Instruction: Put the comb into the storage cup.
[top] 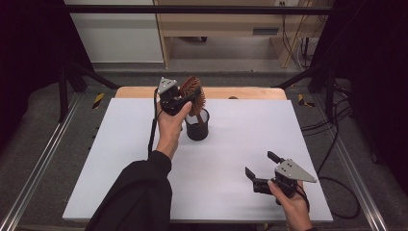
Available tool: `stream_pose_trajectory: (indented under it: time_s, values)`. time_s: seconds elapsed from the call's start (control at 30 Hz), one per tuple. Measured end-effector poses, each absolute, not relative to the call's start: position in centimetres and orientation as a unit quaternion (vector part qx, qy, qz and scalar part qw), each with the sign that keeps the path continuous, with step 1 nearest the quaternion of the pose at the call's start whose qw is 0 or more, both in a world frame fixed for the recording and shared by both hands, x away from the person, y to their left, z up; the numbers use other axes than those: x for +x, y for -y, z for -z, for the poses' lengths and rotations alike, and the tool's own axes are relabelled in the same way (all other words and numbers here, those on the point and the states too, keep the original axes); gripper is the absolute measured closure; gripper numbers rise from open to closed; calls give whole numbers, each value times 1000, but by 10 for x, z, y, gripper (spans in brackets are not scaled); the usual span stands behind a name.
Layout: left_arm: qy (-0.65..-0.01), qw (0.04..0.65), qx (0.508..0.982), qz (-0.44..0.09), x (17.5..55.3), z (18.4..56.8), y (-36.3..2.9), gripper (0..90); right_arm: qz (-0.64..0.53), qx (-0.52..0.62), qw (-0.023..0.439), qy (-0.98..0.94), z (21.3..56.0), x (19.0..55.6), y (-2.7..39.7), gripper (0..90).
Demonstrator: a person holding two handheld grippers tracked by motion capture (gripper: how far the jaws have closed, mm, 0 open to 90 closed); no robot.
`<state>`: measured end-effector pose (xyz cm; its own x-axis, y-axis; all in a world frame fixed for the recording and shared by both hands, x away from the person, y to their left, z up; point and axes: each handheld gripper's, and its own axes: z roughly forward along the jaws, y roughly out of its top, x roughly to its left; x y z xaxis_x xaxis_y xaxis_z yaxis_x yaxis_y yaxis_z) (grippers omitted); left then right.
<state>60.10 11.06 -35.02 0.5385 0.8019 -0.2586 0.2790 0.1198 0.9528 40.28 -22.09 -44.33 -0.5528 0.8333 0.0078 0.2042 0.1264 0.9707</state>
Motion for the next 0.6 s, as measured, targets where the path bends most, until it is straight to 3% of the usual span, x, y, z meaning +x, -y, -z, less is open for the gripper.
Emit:
stream_pose_trajectory:
  time_s: [0.6]
  values:
    - [-435, 611, 627, -209, 601, 356, -110, 498, -544, 373, 288, -694, 444, 403, 221, 40]
